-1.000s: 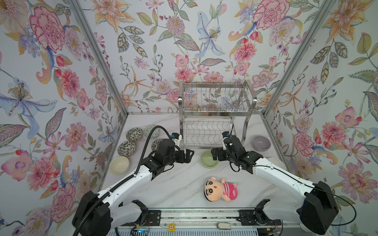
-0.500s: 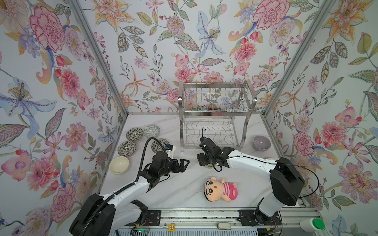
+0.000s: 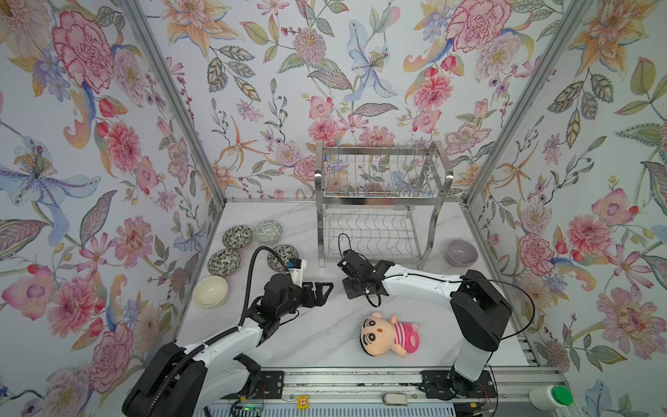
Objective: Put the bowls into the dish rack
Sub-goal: 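Close the right gripper on the green bowl rim while the left draws back, then lift the pale green bowl with the right gripper toward the rack's lower tier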
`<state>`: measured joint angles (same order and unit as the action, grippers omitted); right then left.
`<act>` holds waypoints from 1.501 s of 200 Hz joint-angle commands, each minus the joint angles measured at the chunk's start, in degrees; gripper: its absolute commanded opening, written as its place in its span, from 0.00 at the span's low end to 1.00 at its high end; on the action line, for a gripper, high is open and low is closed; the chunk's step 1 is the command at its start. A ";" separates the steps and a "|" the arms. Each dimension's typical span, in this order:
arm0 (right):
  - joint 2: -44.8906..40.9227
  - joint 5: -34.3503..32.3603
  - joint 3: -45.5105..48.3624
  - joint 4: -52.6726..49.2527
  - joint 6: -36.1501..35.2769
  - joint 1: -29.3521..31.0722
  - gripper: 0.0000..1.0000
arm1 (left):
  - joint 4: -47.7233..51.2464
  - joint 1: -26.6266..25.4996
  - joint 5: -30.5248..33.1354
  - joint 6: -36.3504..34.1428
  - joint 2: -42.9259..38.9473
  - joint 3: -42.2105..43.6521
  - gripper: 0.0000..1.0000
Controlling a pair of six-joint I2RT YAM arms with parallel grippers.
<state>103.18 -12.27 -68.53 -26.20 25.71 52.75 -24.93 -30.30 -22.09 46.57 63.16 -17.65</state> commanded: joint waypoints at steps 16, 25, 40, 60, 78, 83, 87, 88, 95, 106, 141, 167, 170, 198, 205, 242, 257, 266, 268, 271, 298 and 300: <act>2.29 -4.58 -2.52 -3.90 0.28 1.12 0.21 | -3.23 0.64 1.19 2.21 -2.46 1.89 0.99; 2.34 -4.99 -2.71 -4.12 0.06 1.32 0.18 | -3.13 0.64 1.14 2.29 -2.51 1.83 0.99; 1.94 -4.88 -2.66 -4.18 -0.06 1.60 0.11 | -2.84 0.62 1.00 2.05 -2.23 1.42 1.00; 0.74 -3.64 -2.75 -4.12 -0.08 1.66 0.01 | -2.74 0.60 0.66 2.19 -1.79 0.96 0.99; -1.02 -1.93 -2.55 -3.29 -0.27 1.74 0.00 | -2.74 0.60 0.38 2.30 -1.55 0.77 0.99; -1.84 -1.04 -2.40 -2.53 -0.43 1.73 0.00 | -2.70 0.65 0.34 2.30 -1.65 0.70 0.99; -2.54 -0.15 -1.96 -1.64 -0.53 1.72 0.00 | -2.72 0.60 0.30 2.34 -1.66 0.69 0.99; -2.85 0.29 -1.80 -1.24 -0.59 1.69 0.00 | -2.74 0.60 0.29 2.32 -1.65 0.69 0.99; -4.27 2.20 -0.93 0.69 -0.82 1.74 0.00 | -2.67 0.66 0.16 2.17 -1.78 0.60 0.99; -6.45 5.37 0.26 3.72 -0.96 1.66 0.00 | -2.08 0.60 0.04 1.66 -1.94 0.19 0.99; -13.08 13.15 3.84 13.39 -0.30 1.24 0.00 | 1.79 0.64 0.20 -0.98 -3.20 -2.22 0.99; -17.85 18.36 7.89 23.74 1.29 -0.37 0.00 | 2.61 0.59 0.21 -2.69 -4.93 -3.41 0.99; -18.30 18.85 8.37 25.02 1.67 -0.69 0.00 | 2.60 0.52 0.26 -2.84 -5.19 -3.56 0.99; -20.75 22.70 13.03 37.49 5.70 -4.15 0.00 | 3.06 0.50 1.05 -4.61 -6.74 -5.27 0.99; -20.91 23.10 14.18 40.49 6.91 -5.11 0.00 | 3.48 0.42 1.66 -4.75 -7.22 -5.66 0.99; -18.82 26.78 17.01 53.15 10.65 -8.91 0.00 | 3.88 0.41 0.45 -6.82 -6.43 -8.60 0.99; -17.38 28.03 17.06 56.35 11.37 -10.08 0.00 | 5.65 0.46 -0.10 -7.79 -4.83 -10.68 0.99; -16.73 28.24 17.38 58.35 12.04 -10.85 0.00 | 6.03 0.42 -0.23 -8.16 -4.16 -11.32 0.99; -16.63 28.44 17.40 58.89 12.18 -11.01 0.00 | 5.99 0.42 -0.21 -8.18 -4.11 -11.52 0.99; -16.46 28.61 17.56 59.63 12.43 -11.27 0.00 | 6.01 0.42 -0.11 -8.16 -4.00 -11.65 0.99; -13.85 31.04 17.26 64.66 14.69 -13.77 0.00 | 5.69 0.45 0.58 -8.32 -3.10 -12.89 0.99; -13.67 31.12 17.24 64.79 14.82 -13.98 0.00 | 5.68 0.43 0.57 -8.41 -3.08 -13.06 0.99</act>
<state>87.92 15.77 -51.07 27.07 38.04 40.71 -20.29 -30.26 -21.89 40.07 59.22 -28.29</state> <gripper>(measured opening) 0.083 0.993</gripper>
